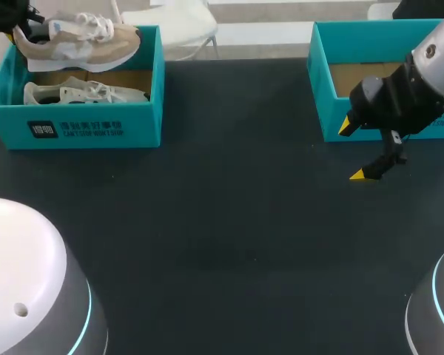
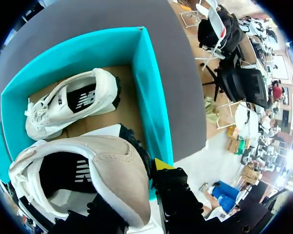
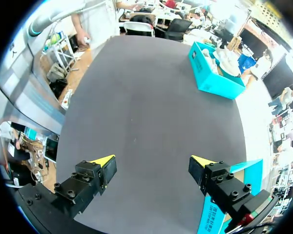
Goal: Take the shoe out of the shoebox, open the shoe tongue, remove and reinsert the insole, then place the shoe into the shoebox
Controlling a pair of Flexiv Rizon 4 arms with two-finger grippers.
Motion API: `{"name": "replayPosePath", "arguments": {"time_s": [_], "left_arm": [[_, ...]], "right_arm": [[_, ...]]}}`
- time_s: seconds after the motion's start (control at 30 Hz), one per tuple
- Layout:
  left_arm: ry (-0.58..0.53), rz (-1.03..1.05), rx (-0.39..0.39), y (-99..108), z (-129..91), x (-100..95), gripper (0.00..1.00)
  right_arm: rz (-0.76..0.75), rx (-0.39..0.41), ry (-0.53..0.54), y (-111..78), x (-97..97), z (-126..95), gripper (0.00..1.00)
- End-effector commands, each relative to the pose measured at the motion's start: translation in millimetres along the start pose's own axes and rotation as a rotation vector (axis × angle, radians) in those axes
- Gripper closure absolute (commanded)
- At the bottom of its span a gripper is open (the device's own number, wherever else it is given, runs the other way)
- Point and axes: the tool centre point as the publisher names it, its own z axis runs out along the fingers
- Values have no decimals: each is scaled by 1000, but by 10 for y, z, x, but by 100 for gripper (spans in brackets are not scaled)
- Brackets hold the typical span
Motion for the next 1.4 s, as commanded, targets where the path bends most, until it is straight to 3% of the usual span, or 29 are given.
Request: {"name": "replayPosePath", "arguments": {"time_s": [0.03, 0.73, 1.23, 1.27, 1.3, 1.37, 1.4], "left_arm": [[-8, -2, 27, 165, 160, 37, 100], [-28, -15, 164, 259, 843, -107, 100], [-28, 19, 171, 243, 1039, -172, 100], [-35, 23, 174, 236, 1039, -182, 96], [-35, 23, 175, 231, 1041, -193, 80], [-37, 26, 178, 224, 1052, -212, 64], [-35, 25, 178, 225, 1061, -217, 60]], "right_arm": [[0, 1, 0, 1, -5, 15, 0], [0, 1, 0, 1, -5, 15, 0], [0, 1, 0, 1, -5, 15, 0], [0, 1, 0, 1, -5, 15, 0], [0, 1, 0, 1, -5, 15, 0], [0, 1, 0, 1, -5, 15, 0], [0, 1, 0, 1, -5, 15, 0]]}}
